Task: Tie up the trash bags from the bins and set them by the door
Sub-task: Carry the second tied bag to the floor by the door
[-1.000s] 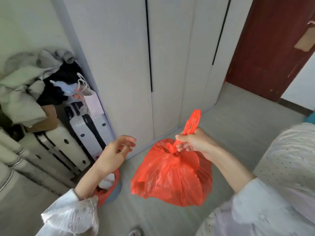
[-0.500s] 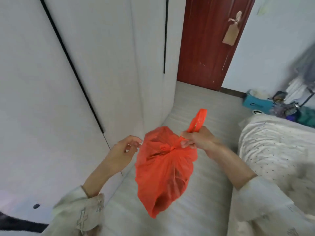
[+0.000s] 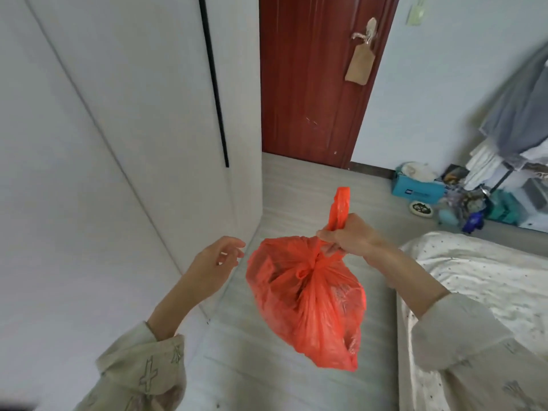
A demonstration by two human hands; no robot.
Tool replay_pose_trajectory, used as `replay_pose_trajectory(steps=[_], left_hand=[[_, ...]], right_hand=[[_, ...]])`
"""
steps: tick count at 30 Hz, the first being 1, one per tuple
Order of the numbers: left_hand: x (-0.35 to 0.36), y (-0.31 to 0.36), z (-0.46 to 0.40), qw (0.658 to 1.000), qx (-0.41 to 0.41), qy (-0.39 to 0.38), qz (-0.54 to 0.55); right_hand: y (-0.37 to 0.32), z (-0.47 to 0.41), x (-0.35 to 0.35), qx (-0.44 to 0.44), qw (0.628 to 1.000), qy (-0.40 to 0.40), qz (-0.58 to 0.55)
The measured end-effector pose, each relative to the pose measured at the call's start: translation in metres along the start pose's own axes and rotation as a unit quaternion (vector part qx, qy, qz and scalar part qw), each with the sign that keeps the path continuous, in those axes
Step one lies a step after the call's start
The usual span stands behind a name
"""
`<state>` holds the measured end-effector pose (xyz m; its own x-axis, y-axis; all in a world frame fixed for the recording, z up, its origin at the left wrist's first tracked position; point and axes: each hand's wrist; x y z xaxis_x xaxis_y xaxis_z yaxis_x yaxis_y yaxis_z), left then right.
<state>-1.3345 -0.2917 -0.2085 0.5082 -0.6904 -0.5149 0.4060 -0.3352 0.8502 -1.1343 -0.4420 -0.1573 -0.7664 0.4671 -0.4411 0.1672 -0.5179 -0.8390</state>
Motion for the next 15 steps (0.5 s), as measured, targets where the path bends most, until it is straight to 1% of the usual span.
replay_pose_trajectory(steps=[7,12,15], left_hand=[[0.047,0.022,-0.222,0.999,-0.001,-0.051,0.015],[0.08,0.047,-0.393,0.998,-0.005,-0.05,0.027],[0.096,0.076,-0.478,0.998,-0.001,-0.054,0.036]], right_hand=[[0.007,-0.187,-0.094,0.024,0.999,0.034,-0.009],[0.002,-0.328,-0.164,0.044,0.999,0.031,0.0],[-0.002,-0.399,-0.205,0.06,0.997,0.031,-0.031]])
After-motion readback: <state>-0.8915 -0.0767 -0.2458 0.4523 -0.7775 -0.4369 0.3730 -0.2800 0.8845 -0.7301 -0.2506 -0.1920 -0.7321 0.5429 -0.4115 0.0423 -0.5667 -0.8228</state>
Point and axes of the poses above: each hand's wrist, its own z-axis away from the middle knuckle, its own x-axis out of the palm, y = z × x, and after that the axes turned 3 degrees about -x, right-handed
